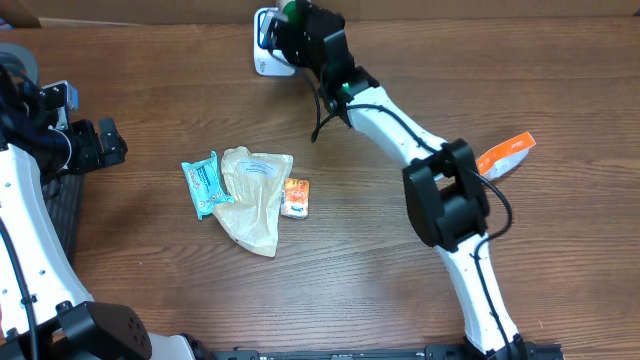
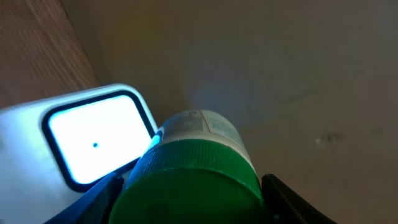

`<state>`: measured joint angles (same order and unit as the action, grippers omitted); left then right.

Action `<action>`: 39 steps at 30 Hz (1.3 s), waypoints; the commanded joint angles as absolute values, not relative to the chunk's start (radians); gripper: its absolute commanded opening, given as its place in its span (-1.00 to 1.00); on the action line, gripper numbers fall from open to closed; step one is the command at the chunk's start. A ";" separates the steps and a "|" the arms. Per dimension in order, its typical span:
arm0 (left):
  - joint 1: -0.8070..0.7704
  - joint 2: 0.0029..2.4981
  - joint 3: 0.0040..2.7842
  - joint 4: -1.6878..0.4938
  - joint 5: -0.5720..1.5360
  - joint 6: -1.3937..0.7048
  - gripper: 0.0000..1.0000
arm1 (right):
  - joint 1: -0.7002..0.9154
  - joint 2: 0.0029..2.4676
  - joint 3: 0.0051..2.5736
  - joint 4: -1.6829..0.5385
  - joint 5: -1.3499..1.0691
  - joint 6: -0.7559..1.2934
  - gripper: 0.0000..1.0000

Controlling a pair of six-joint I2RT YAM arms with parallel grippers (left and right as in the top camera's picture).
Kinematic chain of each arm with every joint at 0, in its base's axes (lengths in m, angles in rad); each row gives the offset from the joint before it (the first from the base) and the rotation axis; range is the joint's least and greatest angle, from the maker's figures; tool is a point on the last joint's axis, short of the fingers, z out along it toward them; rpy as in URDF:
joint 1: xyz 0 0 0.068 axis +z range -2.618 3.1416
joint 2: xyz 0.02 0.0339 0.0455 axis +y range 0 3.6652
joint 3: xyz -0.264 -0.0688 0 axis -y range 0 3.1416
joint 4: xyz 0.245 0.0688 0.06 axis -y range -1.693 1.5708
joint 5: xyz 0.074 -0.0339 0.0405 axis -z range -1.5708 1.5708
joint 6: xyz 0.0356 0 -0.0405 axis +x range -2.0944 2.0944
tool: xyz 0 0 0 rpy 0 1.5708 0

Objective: Scan the item barcode
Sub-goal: 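Hold the jar lid-first in front of the scanner, then carry the jar right beside the orange box and release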

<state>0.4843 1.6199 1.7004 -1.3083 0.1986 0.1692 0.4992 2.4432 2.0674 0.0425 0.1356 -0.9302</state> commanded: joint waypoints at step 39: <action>0.477 1.615 1.700 -1.307 0.207 0.196 0.99 | -0.111 2.203 2.080 -1.605 0.059 0.086 -0.02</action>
<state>0.4843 1.6199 1.7004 -1.3087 0.1986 0.1692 -0.0933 2.1986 2.0705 -1.6112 0.0513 0.0574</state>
